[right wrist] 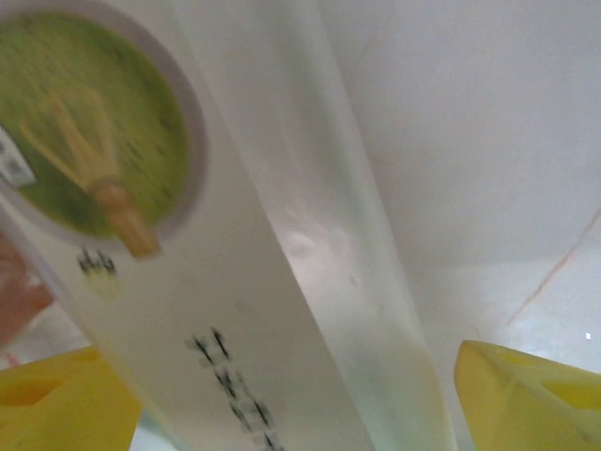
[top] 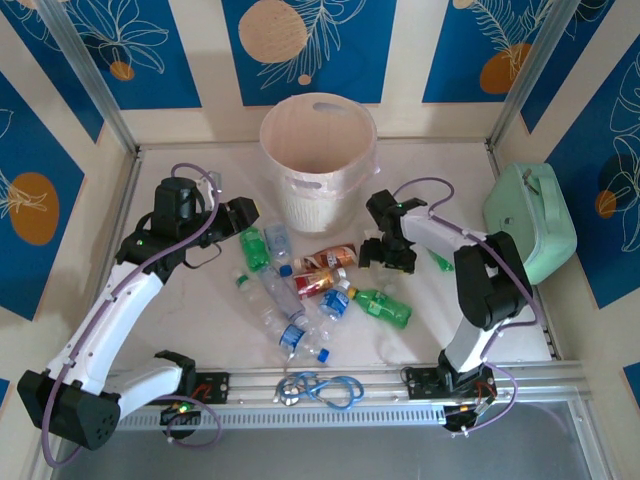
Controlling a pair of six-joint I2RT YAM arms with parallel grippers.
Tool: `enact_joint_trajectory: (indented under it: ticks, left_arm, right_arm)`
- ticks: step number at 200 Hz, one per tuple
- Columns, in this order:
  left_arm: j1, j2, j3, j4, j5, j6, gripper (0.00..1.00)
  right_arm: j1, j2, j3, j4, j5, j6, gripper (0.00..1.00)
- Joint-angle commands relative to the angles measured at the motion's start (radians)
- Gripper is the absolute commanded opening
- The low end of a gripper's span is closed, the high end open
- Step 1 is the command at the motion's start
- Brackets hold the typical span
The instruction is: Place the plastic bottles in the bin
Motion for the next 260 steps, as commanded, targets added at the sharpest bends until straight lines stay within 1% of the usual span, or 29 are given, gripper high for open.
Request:
enact_joint_trajectory:
  ticks: [1,29,53,86,107,146,174,207,234,260]
  left_arm:
    - [0.016,-0.01,-0.003,0.016,0.023,-0.003,0.6]
    - [0.017,-0.013,-0.008,0.014,0.019,-0.001,0.6]
    - [0.017,-0.011,-0.015,0.02,0.02,-0.004,0.6]
    - [0.019,-0.008,-0.015,0.031,0.024,-0.009,0.6]
    - [0.018,-0.011,-0.011,0.029,0.023,-0.008,0.6]
    - [0.022,-0.024,-0.013,0.017,0.012,-0.001,0.6]
    - [0.026,-0.03,-0.013,0.015,0.007,-0.002,0.6]
    - [0.028,-0.03,-0.012,0.023,0.008,-0.009,0.6]
    - [0.027,-0.031,-0.011,0.027,0.007,-0.012,0.6]
    - [0.028,-0.03,-0.015,0.024,0.002,-0.014,0.6]
  right_arm:
    - [-0.006,0.036,0.032,0.001,0.029,-0.028,0.8]
    - [-0.012,0.034,0.018,0.011,0.035,-0.025,0.69]
    - [-0.013,0.006,-0.003,0.009,0.047,-0.02,0.62]
    - [-0.021,-0.061,-0.019,-0.013,0.082,-0.011,0.57]
    - [-0.035,-0.12,-0.018,-0.035,0.089,-0.001,0.56]
    - [-0.044,-0.268,0.04,-0.115,0.087,0.021,0.55]
    - [-0.044,-0.372,0.143,-0.183,0.077,0.029,0.55]
    - [-0.021,-0.429,0.331,-0.249,0.077,0.026,0.54]
    - [0.004,-0.415,0.493,-0.251,0.036,0.022,0.54]
    - [0.027,-0.33,0.674,-0.239,-0.026,0.01,0.54]
